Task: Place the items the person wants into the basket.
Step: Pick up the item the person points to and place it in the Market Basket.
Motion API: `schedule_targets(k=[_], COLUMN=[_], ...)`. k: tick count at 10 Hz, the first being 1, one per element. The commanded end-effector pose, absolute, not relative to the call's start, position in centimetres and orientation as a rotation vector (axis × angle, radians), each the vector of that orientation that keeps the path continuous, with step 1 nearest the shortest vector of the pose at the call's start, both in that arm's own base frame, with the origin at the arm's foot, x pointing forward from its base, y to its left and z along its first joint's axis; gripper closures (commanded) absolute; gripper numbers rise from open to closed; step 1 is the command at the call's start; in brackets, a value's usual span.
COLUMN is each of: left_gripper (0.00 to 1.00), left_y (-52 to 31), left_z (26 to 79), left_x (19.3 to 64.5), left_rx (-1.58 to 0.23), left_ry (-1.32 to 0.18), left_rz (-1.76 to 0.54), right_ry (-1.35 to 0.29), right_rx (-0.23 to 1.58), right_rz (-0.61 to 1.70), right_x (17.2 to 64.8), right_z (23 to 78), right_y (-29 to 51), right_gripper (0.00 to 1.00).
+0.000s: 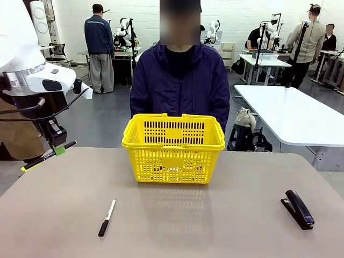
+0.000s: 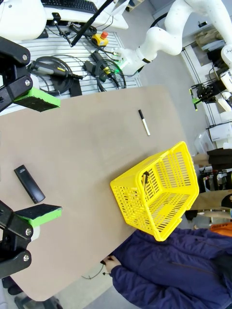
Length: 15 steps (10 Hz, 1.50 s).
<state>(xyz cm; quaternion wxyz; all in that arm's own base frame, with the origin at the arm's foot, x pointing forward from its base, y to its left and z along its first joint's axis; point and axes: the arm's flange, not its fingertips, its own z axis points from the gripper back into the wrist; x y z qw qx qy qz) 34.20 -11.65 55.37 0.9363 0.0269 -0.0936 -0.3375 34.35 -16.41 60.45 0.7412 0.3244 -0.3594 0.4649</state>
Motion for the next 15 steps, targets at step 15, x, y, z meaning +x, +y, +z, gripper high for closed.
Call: schedule_targets(k=[15], left_gripper=[0.89], left_y=[-37.1], left_z=[52.5], left_x=[54.7], left_rx=[0.212], left_ry=[-0.254], left_rz=[-1.451], right_ry=[-0.795], right_rx=[0.72], right_rz=[1.032], right_x=[34.4], right_z=[60.5], right_y=[-16.6], right_gripper=[0.0])
